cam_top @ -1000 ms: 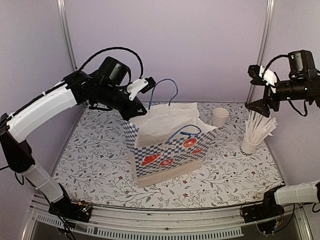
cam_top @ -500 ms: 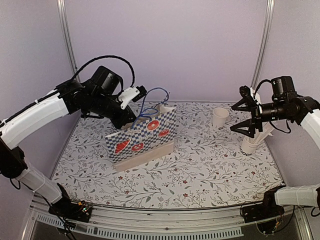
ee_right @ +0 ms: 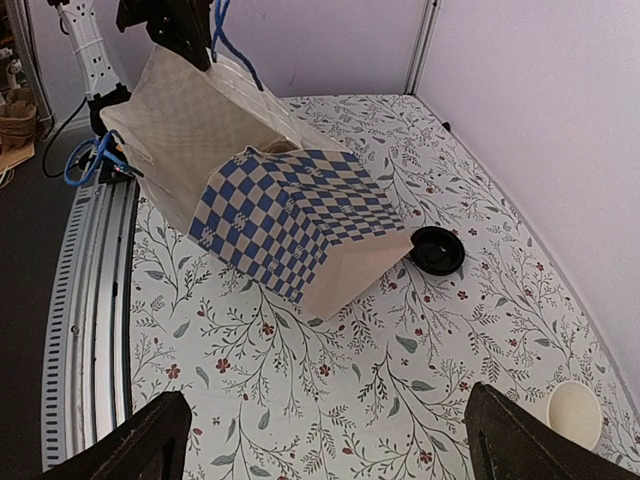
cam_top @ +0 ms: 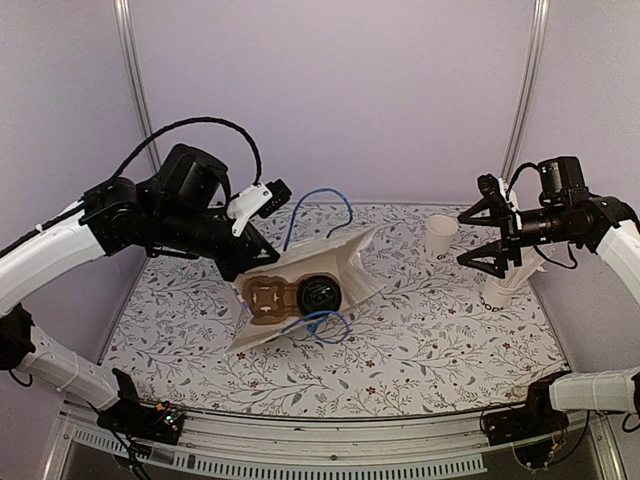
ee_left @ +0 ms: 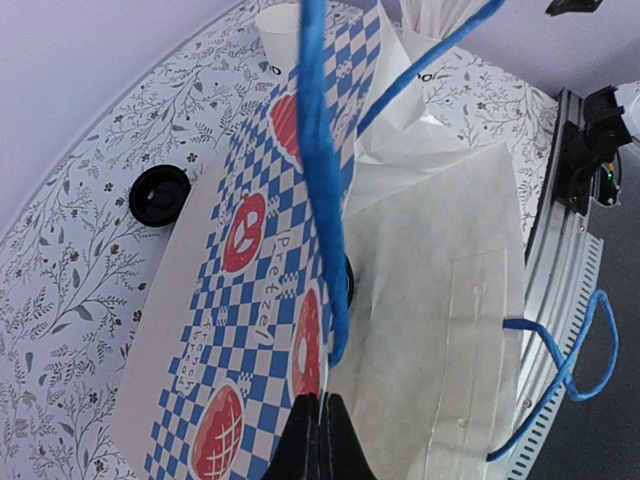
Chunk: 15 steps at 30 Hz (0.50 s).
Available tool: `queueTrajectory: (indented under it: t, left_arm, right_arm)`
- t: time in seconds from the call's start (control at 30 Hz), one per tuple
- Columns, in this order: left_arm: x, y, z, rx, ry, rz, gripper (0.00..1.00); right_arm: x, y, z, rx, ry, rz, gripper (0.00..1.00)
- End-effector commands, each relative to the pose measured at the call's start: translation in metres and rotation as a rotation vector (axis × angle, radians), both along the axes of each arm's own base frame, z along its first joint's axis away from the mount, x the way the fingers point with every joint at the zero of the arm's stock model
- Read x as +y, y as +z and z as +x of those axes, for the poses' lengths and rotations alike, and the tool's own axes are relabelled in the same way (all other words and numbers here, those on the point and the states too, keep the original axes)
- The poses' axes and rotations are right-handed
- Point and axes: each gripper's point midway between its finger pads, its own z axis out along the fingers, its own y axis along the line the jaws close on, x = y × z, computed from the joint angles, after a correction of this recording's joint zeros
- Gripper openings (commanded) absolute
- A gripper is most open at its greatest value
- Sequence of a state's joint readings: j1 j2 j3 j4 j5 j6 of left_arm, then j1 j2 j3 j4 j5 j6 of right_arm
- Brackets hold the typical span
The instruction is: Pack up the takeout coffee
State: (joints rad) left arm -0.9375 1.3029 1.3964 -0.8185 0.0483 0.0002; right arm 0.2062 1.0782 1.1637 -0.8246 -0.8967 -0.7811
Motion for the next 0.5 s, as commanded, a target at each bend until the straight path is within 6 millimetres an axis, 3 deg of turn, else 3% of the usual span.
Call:
queueTrajectory:
  t: [0.0,0.23,0.47]
  left_arm:
    - [-0.014,0.007,-0.025,0.047,-0.047,-0.083,0.0]
    - [-0.025,0.008,-0.056,0.096,-0.091,-0.166,0.0]
    - [-0.026,0.002,-0.065,0.104,-0.093,-0.183,0.0]
  right_arm:
    - [0.0,-0.004,-0.001,0.019,0.005,0.01,0.99]
    - [-0.001,-0.012,0.001,0.043,-0.004,-0.005,0.99]
    - [0.0,-0.016,0.002,0.058,0.001,-0.008,0.99]
